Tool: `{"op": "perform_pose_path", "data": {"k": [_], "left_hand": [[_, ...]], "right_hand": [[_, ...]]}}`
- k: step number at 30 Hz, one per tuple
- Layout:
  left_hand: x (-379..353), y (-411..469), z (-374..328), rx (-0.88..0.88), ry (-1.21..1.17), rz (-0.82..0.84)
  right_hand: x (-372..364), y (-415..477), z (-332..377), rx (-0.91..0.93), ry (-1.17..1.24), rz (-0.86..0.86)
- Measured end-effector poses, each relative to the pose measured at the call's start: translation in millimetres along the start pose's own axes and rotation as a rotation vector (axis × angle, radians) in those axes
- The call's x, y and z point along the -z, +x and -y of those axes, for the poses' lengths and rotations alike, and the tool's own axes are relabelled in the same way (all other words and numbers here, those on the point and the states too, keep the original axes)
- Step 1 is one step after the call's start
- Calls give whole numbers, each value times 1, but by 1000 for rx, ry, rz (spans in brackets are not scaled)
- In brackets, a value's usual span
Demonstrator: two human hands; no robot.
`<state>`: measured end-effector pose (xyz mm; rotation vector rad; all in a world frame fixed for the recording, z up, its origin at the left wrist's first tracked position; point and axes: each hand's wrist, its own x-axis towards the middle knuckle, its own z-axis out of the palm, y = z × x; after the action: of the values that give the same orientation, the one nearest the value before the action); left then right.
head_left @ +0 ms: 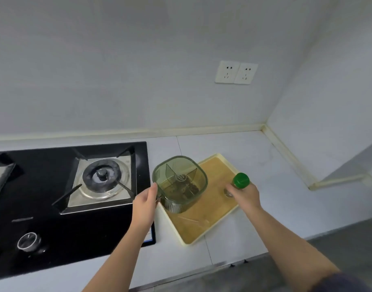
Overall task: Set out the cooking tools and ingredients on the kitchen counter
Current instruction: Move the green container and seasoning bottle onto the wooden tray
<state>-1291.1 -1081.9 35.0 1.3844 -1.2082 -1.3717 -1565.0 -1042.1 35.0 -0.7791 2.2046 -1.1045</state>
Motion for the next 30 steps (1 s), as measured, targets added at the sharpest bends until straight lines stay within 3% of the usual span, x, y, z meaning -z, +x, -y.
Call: {"op": "perform_pose_path", "data": {"k": [13, 30], "left_hand": [[-44, 29, 31, 42, 88, -133], [-57, 42, 53, 76, 137, -161]], "right_hand": [[31, 78, -39, -20, -132, 117], [45, 115, -63, -87, -141, 63]]}}
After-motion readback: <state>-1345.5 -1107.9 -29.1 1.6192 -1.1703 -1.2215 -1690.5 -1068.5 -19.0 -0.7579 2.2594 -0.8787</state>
